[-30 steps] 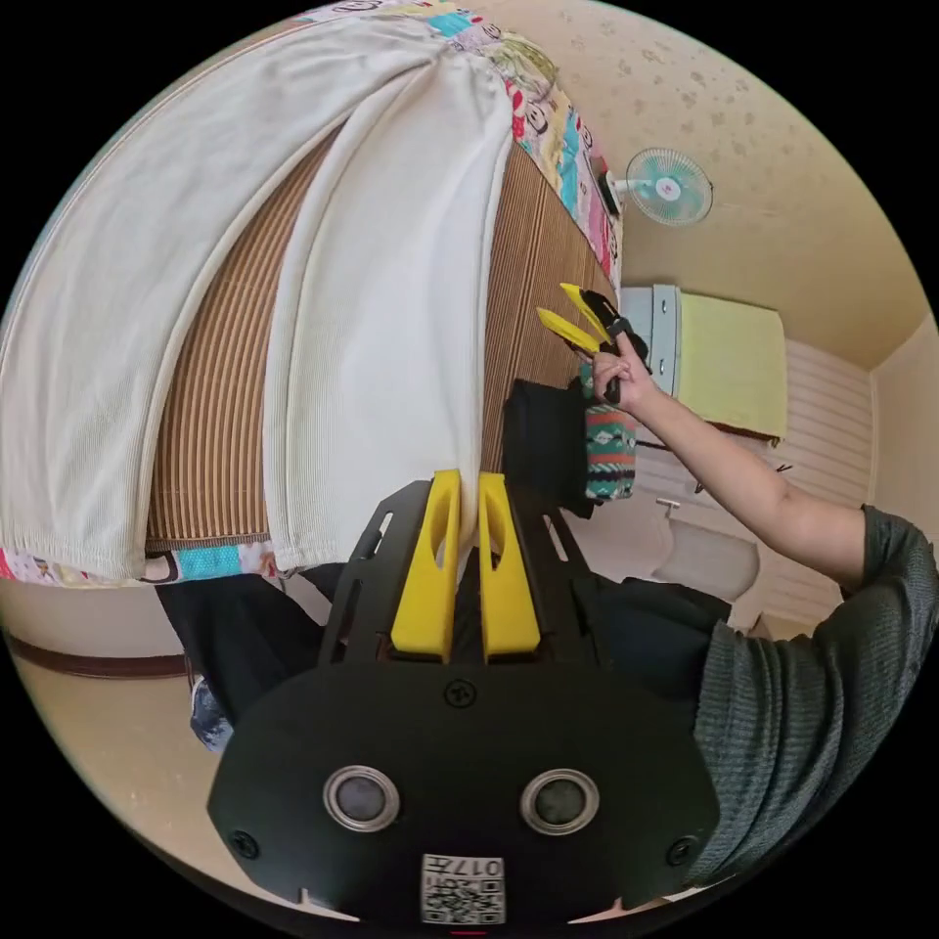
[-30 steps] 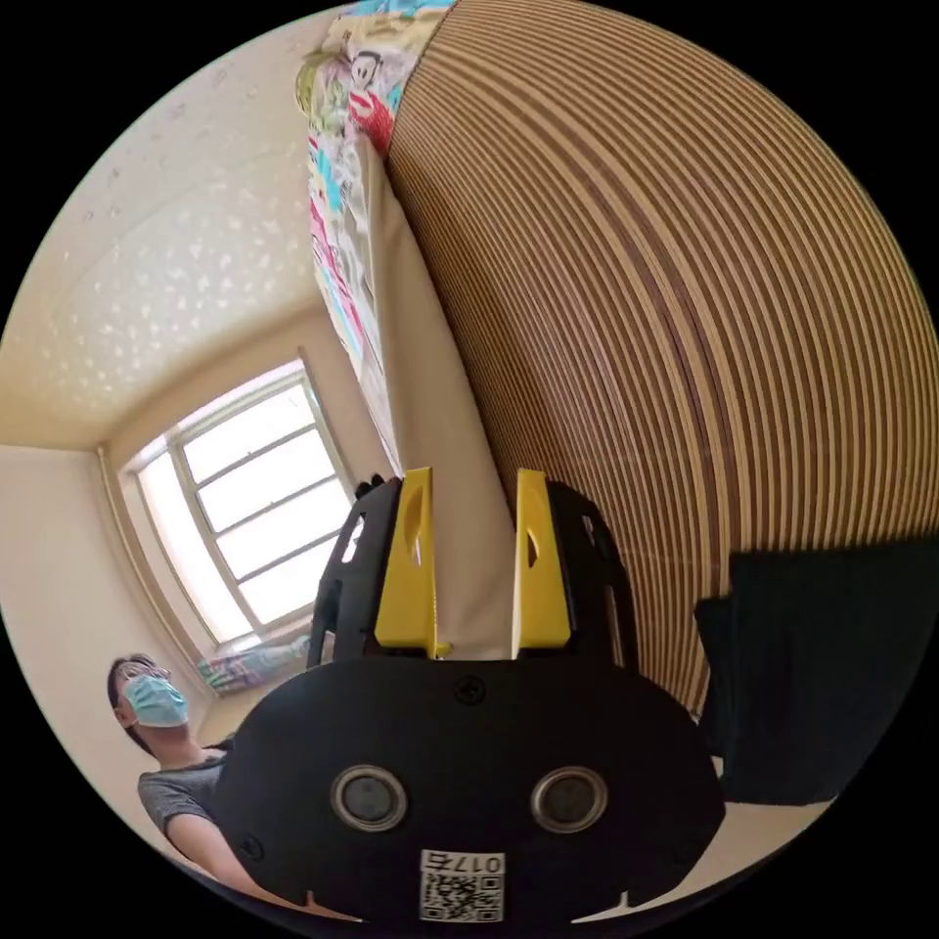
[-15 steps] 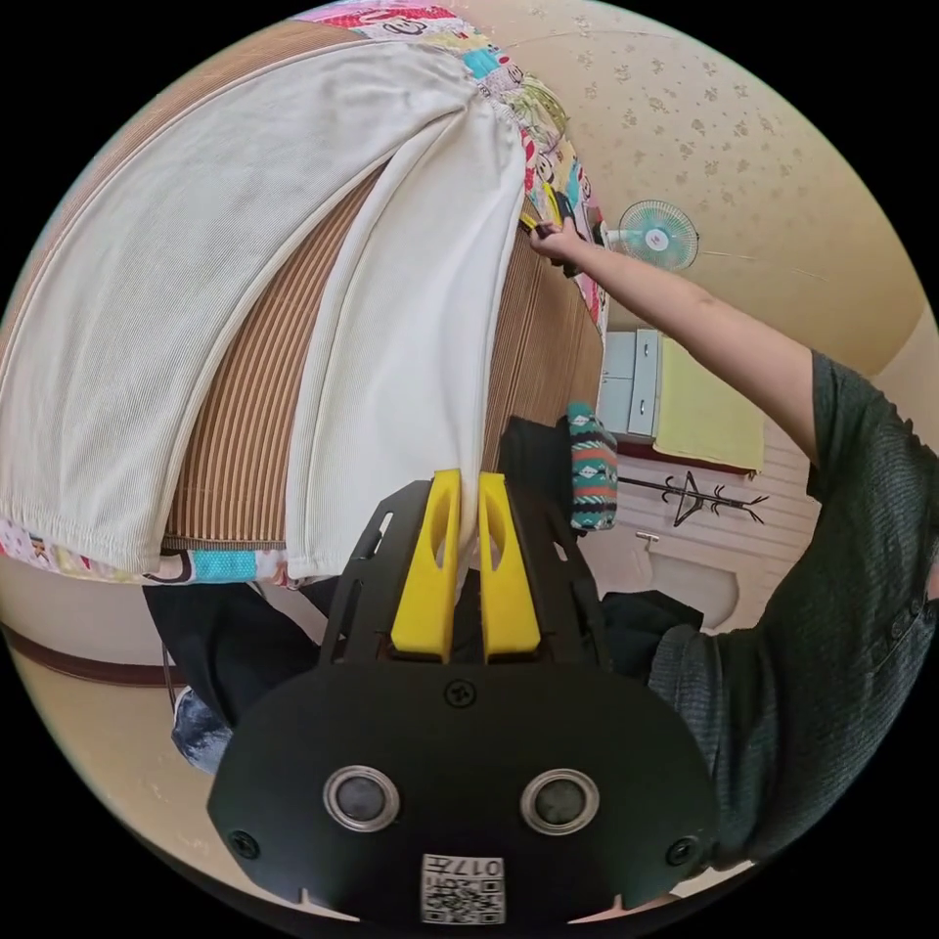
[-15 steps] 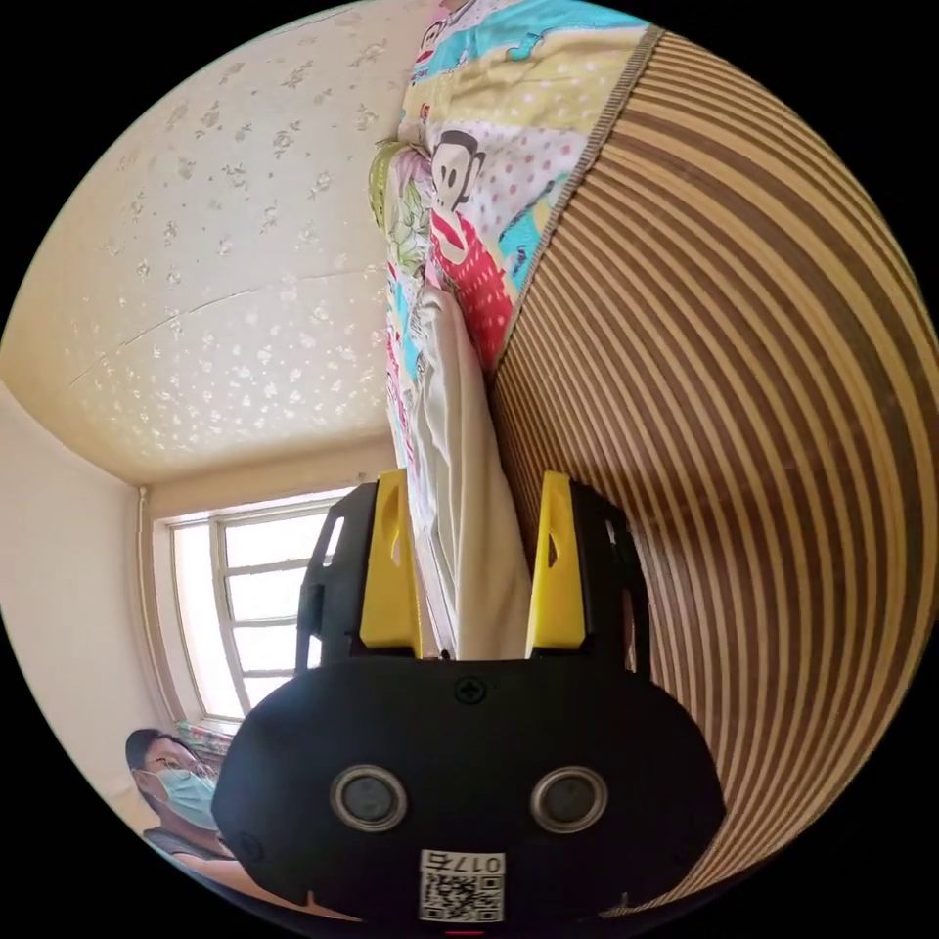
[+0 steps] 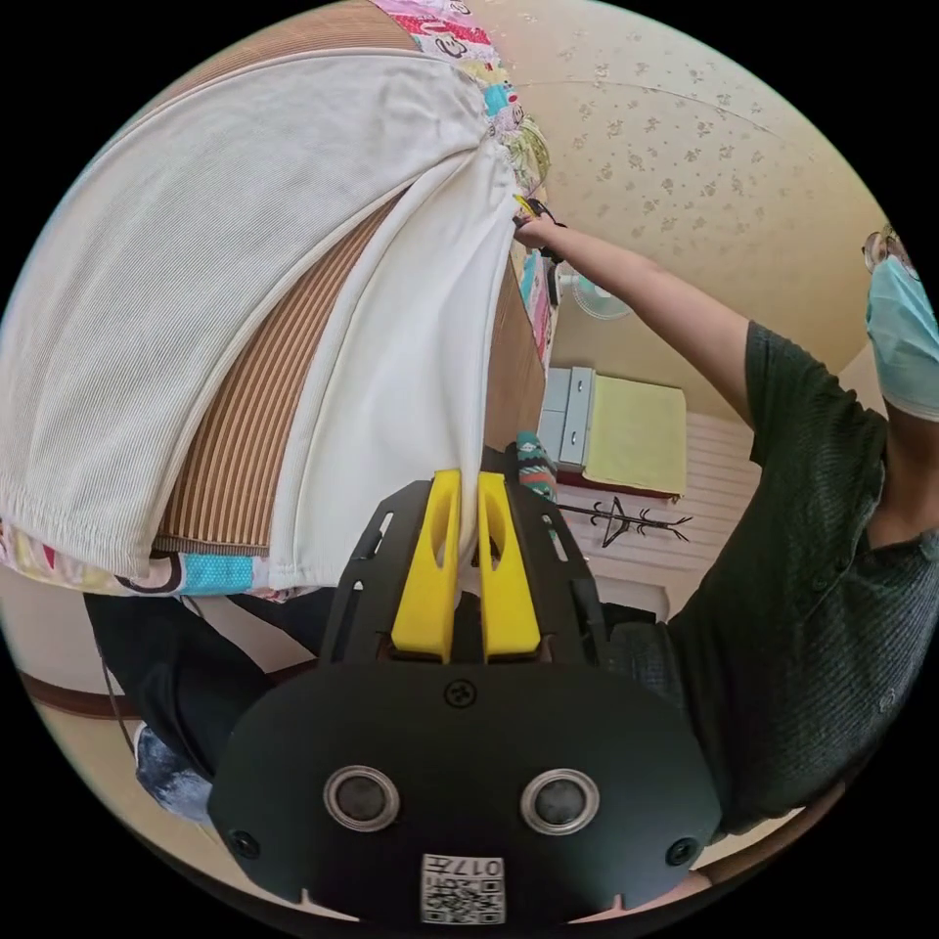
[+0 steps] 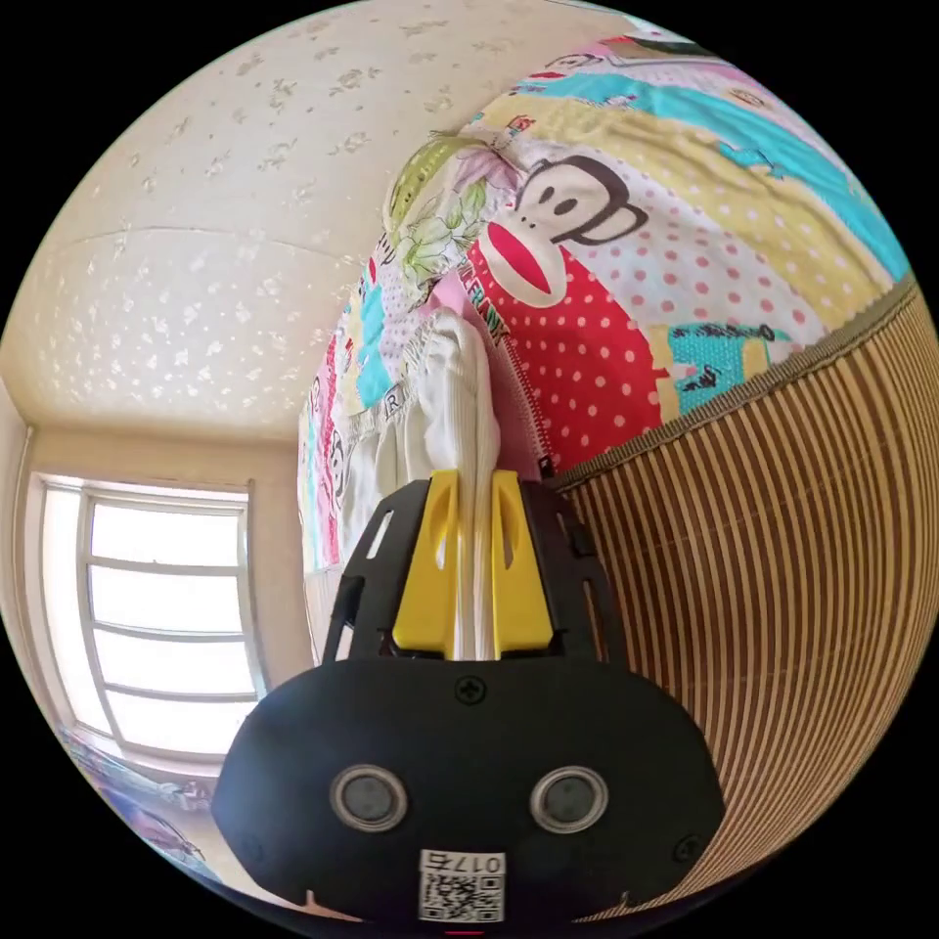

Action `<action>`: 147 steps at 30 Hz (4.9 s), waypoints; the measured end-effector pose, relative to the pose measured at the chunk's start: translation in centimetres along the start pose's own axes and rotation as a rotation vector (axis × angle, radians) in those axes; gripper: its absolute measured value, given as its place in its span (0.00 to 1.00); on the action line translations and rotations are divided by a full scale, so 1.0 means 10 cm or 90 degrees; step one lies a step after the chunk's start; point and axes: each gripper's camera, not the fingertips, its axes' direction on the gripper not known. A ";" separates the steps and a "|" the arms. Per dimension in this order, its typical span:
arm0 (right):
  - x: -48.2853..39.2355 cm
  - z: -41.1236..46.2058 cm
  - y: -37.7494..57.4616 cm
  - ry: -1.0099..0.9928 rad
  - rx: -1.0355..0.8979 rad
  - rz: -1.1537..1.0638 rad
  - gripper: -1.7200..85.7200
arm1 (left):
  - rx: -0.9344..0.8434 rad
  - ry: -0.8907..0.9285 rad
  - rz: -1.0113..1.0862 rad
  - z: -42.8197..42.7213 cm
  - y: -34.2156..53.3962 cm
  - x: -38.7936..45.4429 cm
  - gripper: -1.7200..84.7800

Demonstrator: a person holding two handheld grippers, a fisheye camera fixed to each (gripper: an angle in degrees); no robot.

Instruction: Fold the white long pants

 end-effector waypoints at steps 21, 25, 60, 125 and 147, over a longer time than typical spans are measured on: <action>-1.66 3.11 1.40 0.099 -0.075 -0.219 0.08 | 0.093 -0.092 -0.045 -2.78 -0.25 -1.05 0.06; -1.25 3.26 1.37 0.020 -0.034 -0.143 0.08 | 0.060 -0.005 -0.006 -2.90 -0.33 -1.00 0.06; 1.90 2.17 5.56 0.123 -0.450 -0.048 0.14 | -0.100 -0.323 -0.002 -2.71 -1.10 0.04 0.04; 3.63 1.43 3.87 -0.352 -0.252 0.036 0.07 | -0.287 -0.004 0.100 -0.78 -2.39 0.48 0.08; 0.02 -2.39 6.29 -0.487 -0.128 -0.474 0.02 | -0.199 0.164 0.636 -2.52 0.69 4.50 0.08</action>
